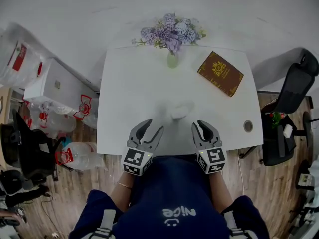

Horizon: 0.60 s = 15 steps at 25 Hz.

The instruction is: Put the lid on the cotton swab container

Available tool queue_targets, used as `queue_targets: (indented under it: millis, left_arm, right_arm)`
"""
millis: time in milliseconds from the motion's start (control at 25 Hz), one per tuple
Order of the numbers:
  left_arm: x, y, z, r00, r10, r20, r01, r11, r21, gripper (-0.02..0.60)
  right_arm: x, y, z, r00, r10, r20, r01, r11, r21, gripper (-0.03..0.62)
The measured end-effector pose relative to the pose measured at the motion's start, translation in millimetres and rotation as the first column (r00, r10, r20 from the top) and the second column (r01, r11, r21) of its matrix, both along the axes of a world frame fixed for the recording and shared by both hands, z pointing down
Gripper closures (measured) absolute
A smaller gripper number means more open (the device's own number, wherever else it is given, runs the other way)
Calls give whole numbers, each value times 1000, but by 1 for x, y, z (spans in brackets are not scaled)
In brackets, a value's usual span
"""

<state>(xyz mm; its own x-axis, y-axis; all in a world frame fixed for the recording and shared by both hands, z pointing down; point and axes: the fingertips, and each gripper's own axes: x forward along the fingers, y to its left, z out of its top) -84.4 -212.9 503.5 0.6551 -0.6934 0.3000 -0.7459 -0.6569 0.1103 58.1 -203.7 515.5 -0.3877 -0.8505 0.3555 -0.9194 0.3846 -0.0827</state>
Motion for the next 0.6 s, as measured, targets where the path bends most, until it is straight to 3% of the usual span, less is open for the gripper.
queue_targets:
  millis: [120, 400, 600]
  left_arm:
    - [3, 3, -7, 1000, 6, -7, -6, 1000, 15, 390]
    - [4, 10, -28, 998, 13, -59, -10, 998, 57, 527]
    - [5, 15, -23, 998, 19, -54, -16, 998, 68, 561]
  right_arm:
    - [-2, 1, -4, 1000, 0, -7, 0, 1000, 10, 531]
    - [-11, 6, -14, 1000, -14, -14, 15, 999, 42, 531]
    - [-12, 6, -19, 999, -5, -42, 8, 998, 56, 533]
